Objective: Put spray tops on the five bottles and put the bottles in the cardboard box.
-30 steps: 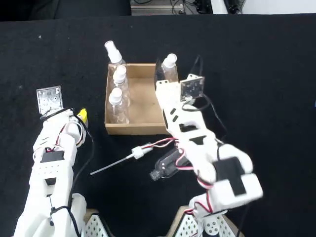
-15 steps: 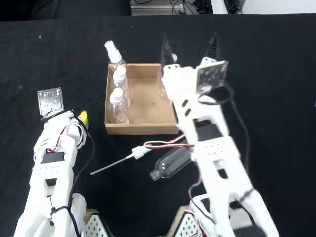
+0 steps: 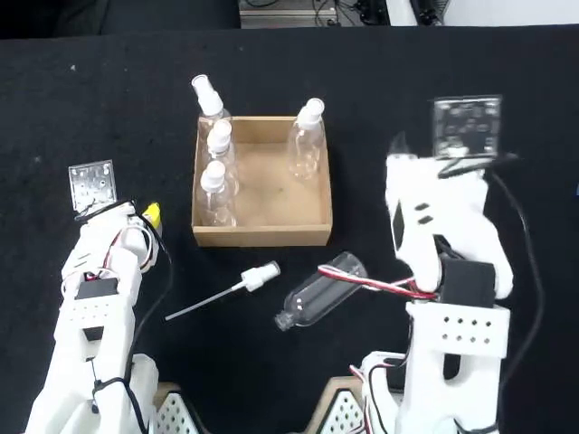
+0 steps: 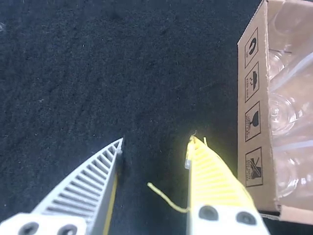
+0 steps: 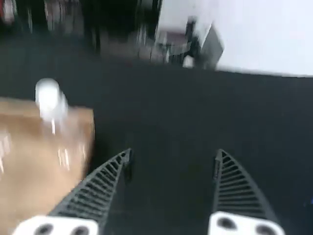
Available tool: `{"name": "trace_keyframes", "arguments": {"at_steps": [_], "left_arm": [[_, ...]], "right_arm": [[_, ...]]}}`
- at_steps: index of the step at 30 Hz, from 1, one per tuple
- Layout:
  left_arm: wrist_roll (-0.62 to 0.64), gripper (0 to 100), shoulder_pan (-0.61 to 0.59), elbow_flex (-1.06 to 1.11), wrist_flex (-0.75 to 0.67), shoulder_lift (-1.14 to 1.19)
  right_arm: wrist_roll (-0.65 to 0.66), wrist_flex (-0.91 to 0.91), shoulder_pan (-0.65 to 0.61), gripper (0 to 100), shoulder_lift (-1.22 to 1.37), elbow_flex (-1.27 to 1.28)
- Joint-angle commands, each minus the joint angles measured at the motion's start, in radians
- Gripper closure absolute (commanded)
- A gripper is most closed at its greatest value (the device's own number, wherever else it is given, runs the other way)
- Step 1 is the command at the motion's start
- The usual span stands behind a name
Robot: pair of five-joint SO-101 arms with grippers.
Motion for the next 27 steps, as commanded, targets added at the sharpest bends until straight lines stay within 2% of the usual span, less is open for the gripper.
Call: {"name": "trace_keyframes", "arguments": {"at_steps": [1, 5, 9, 11, 14, 17, 20, 24, 27], "left_arm": [[-0.006, 82, 0.005, -0.015, -0.025, -0.005], [0.0, 82, 0.005, -0.019, -0.025, -0.005], [0.002, 82, -0.03, -0.022, -0.023, -0.005], [0.014, 82, -0.061, -0.024, -0.023, -0.005], [0.114, 82, -0.117, -0.036, -0.02, -0.003], [0.206, 82, -0.185, -0.039, -0.023, -0.003], [0.264, 82, -0.232, -0.039, -0.023, -0.003], [0.276, 82, -0.249, -0.041, -0.023, -0.003], [0.276, 82, -0.246, -0.041, -0.023, -0.003]], "right_arm": [[0.364, 0.301, 0.012, 78.2, -0.033, -0.084], [0.6, 0.497, -0.066, 78.3, -0.035, -0.064], [0.807, 0.651, -0.224, 77.9, -0.033, -0.013], [0.83, 0.655, -0.292, 74.0, -0.03, 0.015], [0.841, 0.657, -0.361, 62.4, 0.001, 0.044], [0.933, 0.657, -0.425, 54.8, 0.054, 0.084], [1.088, 0.663, -0.471, 55.4, 0.104, 0.133], [1.313, 0.66, -0.482, 58.0, 0.156, 0.189], [1.384, 0.647, -0.482, 58.7, 0.189, 0.216]]}}
